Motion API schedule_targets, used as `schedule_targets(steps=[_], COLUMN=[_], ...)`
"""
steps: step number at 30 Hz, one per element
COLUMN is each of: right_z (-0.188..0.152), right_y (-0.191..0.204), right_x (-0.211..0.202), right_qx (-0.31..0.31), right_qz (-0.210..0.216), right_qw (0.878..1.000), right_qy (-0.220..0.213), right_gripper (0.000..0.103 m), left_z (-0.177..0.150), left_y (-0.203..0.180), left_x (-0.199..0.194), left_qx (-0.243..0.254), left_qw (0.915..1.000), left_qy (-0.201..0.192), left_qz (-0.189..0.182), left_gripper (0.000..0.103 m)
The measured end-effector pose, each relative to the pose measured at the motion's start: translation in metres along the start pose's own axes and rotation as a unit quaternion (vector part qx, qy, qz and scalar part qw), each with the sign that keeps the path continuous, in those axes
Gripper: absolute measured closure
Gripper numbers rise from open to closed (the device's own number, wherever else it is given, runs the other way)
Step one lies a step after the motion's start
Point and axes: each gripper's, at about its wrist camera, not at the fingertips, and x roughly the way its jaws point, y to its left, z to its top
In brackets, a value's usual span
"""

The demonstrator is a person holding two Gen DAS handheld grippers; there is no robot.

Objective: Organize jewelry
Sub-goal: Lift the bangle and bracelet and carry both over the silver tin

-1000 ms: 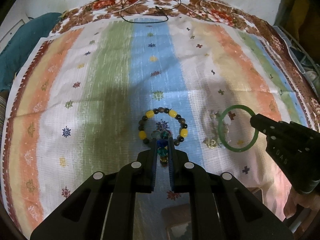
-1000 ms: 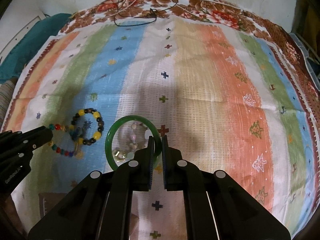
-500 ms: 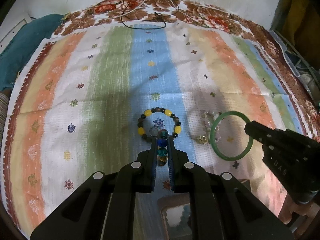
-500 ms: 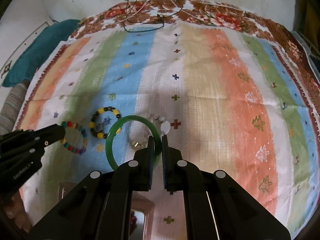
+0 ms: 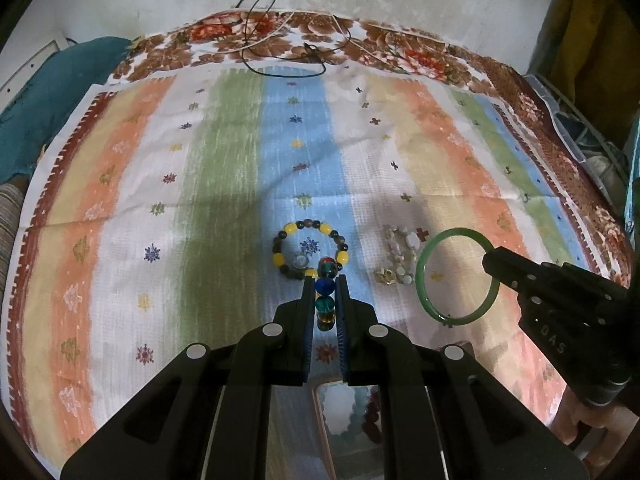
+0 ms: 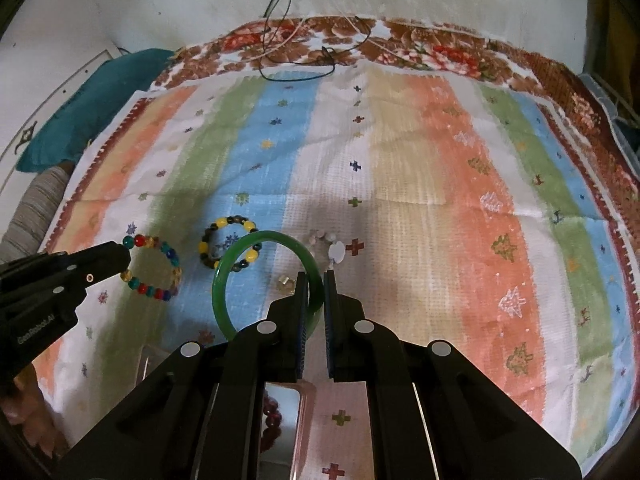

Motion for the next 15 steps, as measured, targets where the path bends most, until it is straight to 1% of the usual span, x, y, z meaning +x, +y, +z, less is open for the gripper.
schedule_targets(steps=[6,15], right_z=[-0.005,-0.016], right_y=[0.007,0.015], right_x=[-0.016,-0.032], right_qx=[-0.019,-0.033], right_qz=[-0.008,-0.011], right_qw=[1.000,0.999], right_qy=[-0.019,-0.031], right_gripper=[0.095,0.095], left_z=[-0.006,-0.016], left_y=[-0.004,-0.010], left_x=[-0.010,-0.028], left_qx=[0.001,0.002], left_qw=[1.0000,0.9998], left_qy=[-0.005,-0.020], left_qz=[-0.003,-0.004], left_gripper=[0.094,0.094])
